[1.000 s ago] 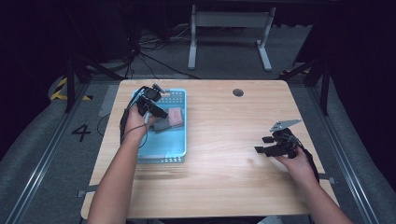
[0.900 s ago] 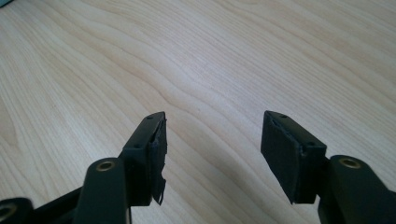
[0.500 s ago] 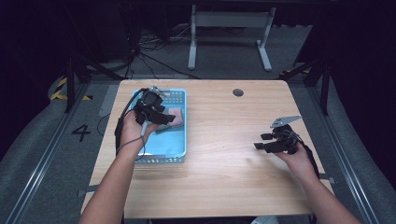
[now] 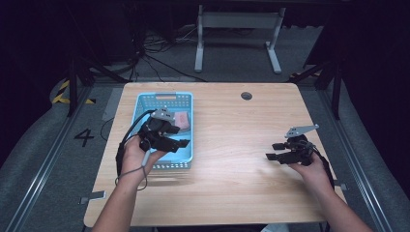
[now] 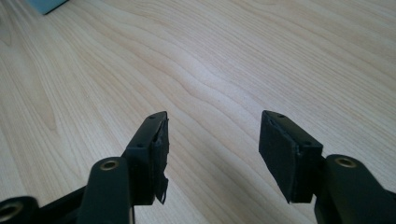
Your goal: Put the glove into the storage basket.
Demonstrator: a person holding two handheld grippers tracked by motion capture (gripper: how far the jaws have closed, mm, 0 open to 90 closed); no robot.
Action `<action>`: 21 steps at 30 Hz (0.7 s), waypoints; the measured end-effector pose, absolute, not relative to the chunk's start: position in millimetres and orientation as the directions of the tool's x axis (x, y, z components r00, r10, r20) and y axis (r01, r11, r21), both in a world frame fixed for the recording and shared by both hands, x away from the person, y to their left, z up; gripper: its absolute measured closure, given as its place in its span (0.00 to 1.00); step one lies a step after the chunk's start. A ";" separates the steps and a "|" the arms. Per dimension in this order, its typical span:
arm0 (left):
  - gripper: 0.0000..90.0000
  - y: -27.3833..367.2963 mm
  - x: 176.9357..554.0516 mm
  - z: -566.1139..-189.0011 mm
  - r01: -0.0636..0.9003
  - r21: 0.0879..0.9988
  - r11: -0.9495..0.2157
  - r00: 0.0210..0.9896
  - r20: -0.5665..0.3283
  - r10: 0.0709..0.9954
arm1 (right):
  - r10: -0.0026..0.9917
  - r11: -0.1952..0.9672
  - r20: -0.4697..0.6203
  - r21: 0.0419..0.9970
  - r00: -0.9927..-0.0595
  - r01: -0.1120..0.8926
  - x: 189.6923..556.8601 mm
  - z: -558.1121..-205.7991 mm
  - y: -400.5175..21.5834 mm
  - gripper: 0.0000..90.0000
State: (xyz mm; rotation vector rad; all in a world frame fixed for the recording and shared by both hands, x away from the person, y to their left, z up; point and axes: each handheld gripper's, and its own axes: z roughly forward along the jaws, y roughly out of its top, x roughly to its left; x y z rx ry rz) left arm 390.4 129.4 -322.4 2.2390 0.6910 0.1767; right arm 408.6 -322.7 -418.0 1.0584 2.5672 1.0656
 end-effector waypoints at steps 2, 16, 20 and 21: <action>0.45 125.3 385.1 -328.2 0.425 0.708 -0.565 0.847 -0.090 0.524 | 0.665 0.502 0.100 0.675 -0.741 0.541 406.8 -417.6 -322.5 0.48; 0.44 99.5 353.1 -352.6 0.361 0.713 -0.601 0.904 -0.108 0.413 | 0.652 0.512 0.090 0.680 -0.753 0.525 400.7 -419.1 -320.7 0.47; 0.45 85.8 349.4 -365.9 0.328 0.704 -0.630 0.927 -0.111 0.358 | 0.650 0.516 0.091 0.677 -0.754 0.526 399.8 -420.1 -321.0 0.47; 0.46 83.0 348.1 -368.1 0.322 0.701 -0.636 0.930 -0.106 0.353 | 0.650 0.517 0.090 0.675 -0.754 0.526 399.4 -420.3 -321.2 0.47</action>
